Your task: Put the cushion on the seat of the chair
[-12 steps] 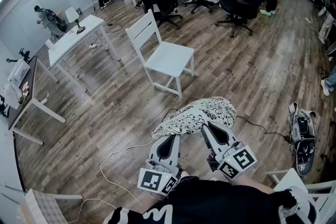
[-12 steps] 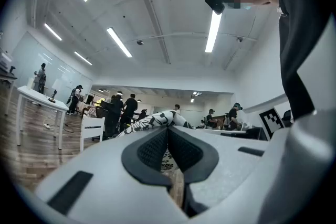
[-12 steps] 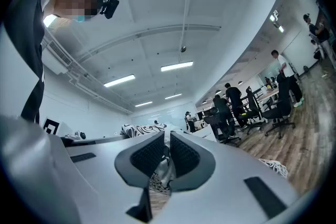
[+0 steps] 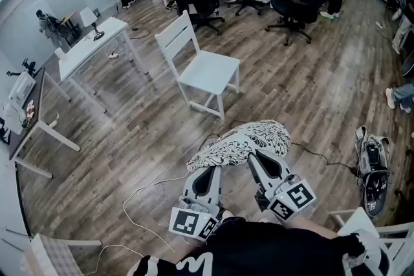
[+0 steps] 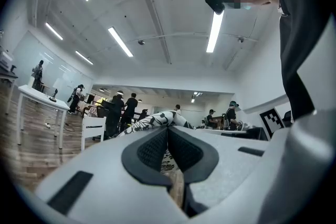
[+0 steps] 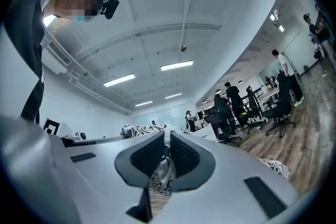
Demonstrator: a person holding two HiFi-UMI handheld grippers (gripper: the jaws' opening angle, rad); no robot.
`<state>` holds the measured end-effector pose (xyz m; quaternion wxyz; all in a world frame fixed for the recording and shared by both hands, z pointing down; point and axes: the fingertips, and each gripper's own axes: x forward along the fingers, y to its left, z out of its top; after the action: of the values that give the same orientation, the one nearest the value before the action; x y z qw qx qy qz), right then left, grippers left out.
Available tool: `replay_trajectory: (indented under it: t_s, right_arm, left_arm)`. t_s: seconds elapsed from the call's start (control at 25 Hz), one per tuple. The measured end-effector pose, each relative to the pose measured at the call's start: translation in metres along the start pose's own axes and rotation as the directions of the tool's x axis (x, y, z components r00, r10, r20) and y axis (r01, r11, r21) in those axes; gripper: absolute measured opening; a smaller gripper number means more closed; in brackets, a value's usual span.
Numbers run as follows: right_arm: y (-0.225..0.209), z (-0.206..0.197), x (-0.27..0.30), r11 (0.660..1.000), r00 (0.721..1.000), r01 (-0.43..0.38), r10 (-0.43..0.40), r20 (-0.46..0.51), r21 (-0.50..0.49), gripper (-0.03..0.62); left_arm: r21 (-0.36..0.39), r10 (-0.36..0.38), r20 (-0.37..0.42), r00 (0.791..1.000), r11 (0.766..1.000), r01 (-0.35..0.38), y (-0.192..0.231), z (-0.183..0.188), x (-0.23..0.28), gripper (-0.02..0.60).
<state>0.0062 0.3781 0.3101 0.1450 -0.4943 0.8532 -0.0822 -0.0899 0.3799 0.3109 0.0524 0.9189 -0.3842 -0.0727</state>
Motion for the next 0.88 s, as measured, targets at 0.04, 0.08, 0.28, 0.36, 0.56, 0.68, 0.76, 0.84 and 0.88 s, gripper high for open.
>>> replay_trajectory:
  t_s: [0.04,0.08,0.28,0.36,0.56,0.68,0.76,0.84,0.88]
  right_arm:
    - [0.000,-0.001,0.001,1.000,1.000,-0.001,0.001,0.000,0.005,0.040]
    - [-0.001,-0.001,0.002,1.000,1.000,-0.001,0.001,0.001,0.010,0.040]
    - [0.003,-0.003,0.014,1.000,1.000,0.010,-0.010,0.004,0.003,0.040]
    - [0.006,-0.005,0.020,1.000,1.000,0.010,-0.010,0.006,0.007,0.040]
    - [0.012,-0.011,0.034,1.000,1.000,0.024,-0.024,0.017,-0.001,0.040]
    - [0.017,-0.014,0.044,1.000,0.999,0.031,-0.031,0.028,-0.006,0.040]
    - [0.020,-0.016,0.048,0.999,0.999,0.035,-0.035,0.035,-0.008,0.040]
    - [0.024,-0.018,0.051,0.999,0.998,0.041,-0.041,0.038,-0.005,0.040]
    - [0.026,-0.019,0.051,0.999,0.998,0.045,-0.045,0.039,-0.004,0.040]
  left_arm:
    - [0.000,0.000,0.000,1.000,1.000,0.000,0.001,0.000,0.000,0.006]
    - [-0.001,0.001,0.000,1.000,1.000,-0.001,0.002,0.000,0.000,0.006]
    - [-0.003,0.005,0.001,1.000,1.000,-0.005,0.016,0.003,-0.002,0.006]
    - [-0.003,0.006,0.004,1.000,1.000,-0.006,0.023,0.004,-0.004,0.006]
    - [-0.005,0.006,0.011,1.000,1.000,-0.006,0.042,0.007,-0.009,0.006]
    - [-0.005,0.003,0.014,1.000,1.000,-0.003,0.055,0.008,-0.012,0.006]
    - [-0.005,0.000,0.015,1.000,1.000,0.000,0.061,0.008,-0.014,0.006]
    - [-0.007,-0.004,0.015,1.000,1.000,0.004,0.066,0.008,-0.017,0.006]
    - [-0.009,-0.006,0.014,1.000,1.000,0.006,0.068,0.008,-0.019,0.006]
